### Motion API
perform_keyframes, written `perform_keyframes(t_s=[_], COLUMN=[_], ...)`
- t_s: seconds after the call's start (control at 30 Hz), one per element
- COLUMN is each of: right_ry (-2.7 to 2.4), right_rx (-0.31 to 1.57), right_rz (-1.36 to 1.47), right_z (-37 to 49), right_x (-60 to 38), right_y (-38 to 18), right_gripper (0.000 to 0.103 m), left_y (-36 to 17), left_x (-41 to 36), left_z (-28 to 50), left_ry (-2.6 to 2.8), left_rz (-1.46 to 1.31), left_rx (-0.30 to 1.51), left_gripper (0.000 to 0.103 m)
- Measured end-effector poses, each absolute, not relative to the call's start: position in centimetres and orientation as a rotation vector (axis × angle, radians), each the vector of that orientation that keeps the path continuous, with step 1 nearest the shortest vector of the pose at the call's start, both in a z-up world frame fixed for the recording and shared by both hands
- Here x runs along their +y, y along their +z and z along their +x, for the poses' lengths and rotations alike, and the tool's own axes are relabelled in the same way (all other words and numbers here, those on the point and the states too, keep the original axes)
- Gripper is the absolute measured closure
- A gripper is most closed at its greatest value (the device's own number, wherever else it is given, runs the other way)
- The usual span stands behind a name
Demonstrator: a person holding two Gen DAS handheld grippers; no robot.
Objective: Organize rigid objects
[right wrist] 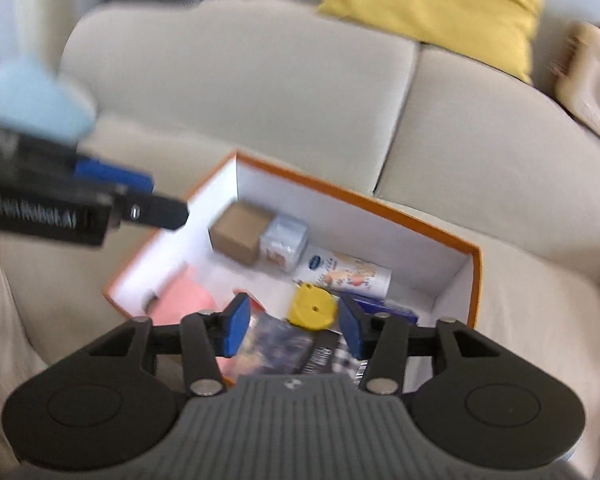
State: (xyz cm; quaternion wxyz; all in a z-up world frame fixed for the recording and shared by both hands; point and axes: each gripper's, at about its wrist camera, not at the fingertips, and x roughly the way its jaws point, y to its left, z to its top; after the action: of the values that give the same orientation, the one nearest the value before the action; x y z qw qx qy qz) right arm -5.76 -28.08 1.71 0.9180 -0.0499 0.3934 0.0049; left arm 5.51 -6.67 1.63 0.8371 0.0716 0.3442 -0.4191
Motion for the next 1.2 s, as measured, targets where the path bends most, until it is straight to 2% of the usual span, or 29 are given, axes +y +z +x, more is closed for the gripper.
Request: perform_keyframes(t_s=[0.07,0.1,0.2,0.3,0.33,0.4,0.5,0.57,0.6,0.73,0.97,1.2], right_ry=[-0.029,-0.050,-0.110,-0.177,-0.201,-0.237,-0.289,-0.315,-0.326,-0.374,-0.418,-0.443], right_rx=[0.761,0.737,0.657,0.570,0.544,0.506,0.442,0.432,0.427,0.437,0.450,0.480], right_rz=[-0.034,-0.001,0.114,0.197,0.215,0.238,0.247,0.260,0.267,0.218,0.164,0.140], right_z=[-6.5,-7.0,-8.4,-10.1,-10.7,-11.6,-12.9,-13.7,-13.9,-14.3,-14.3,-14.6], right_x=[-27.1,-26.2,-24.6,-23.4,-22.9,-21.9,-20.4,-19.6,-19.4,-18.2,-17.0,-17.2], right_y=[2.5,2.7,3.3,3.6,3.7,3.6,3.1,2.6,2.3,1.3,-0.7,-2.6], right_gripper=[0.042,0.039,0.038,0.035,0.035,0.025,0.020,0.012,0.012,0.010,0.007,0.006], left_y=[2.2,2.4,3.0,3.2,3.1,3.0,2.5,2.0,1.8,1.0,-0.9,-2.6], left_x=[-5.8,-5.4,-4.3,-3.0,-2.5,-1.7,-0.5,0.0,0.3,1.0,1.7,1.4], left_z=[5.0,4.7,3.7,2.6,2.3,1.8,1.0,0.6,0.6,0.5,1.4,1.3], left_ry=[-0.867,-0.862,-0.858,-0.825,-0.816,-0.803,-0.777,-0.742,-0.729,-0.702,-0.677,-0.677], left_rz=[0.150,0.150,0.179,0.189,0.179,0.164,0.145,0.141,0.138,0.119,0.081,0.102], left_rx=[0.677,0.652,0.561,0.491,0.476,0.460,0.438,0.432,0.430,0.440,0.565,0.619], left_gripper=[0.041,0.034,0.030,0.017,0.017,0.016,0.015,0.010,0.006,0.002,0.000,0.000])
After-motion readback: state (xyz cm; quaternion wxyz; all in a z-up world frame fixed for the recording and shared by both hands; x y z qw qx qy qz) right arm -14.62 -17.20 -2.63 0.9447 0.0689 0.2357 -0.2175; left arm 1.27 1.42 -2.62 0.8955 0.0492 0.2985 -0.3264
